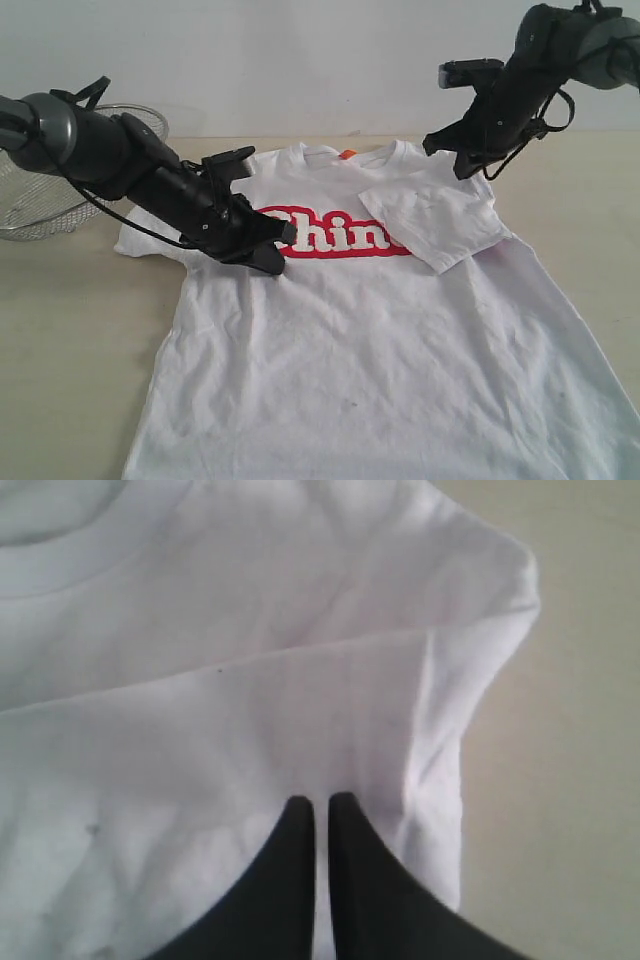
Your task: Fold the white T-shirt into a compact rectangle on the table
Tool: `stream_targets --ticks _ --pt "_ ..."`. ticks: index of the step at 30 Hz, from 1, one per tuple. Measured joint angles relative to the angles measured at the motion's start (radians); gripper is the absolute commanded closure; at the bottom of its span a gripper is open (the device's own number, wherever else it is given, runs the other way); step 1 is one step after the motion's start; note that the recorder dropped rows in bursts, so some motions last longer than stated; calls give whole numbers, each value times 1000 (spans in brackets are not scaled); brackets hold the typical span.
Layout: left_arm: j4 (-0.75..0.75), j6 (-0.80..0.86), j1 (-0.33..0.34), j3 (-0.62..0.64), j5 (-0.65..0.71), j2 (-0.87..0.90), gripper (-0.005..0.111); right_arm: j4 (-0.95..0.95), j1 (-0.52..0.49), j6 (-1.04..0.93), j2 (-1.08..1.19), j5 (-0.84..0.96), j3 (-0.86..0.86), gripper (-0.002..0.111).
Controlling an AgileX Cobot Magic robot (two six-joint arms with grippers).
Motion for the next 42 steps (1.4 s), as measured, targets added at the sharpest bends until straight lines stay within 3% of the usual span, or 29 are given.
stream_targets --ticks 6,15,27,30,38,42 --pt "2 0 0 -1 0 0 102 -38 2 56 42 -5 -2 108" --pt "2 0 0 -1 0 0 102 -354 12 224 53 -5 -4 108" --pt "6 0 0 -1 -2 0 102 -507 -13 280 58 39 -79 108" --pt "6 0 0 -2 -2 0 102 -437 -18 217 39 92 -139 108" --pt "43 8 4 -5 -14 -14 102 23 -15 -33 -71 239 -172 108" --pt "87 12 15 -5 -67 -77 102 92 23 -50 -69 254 -172 108"
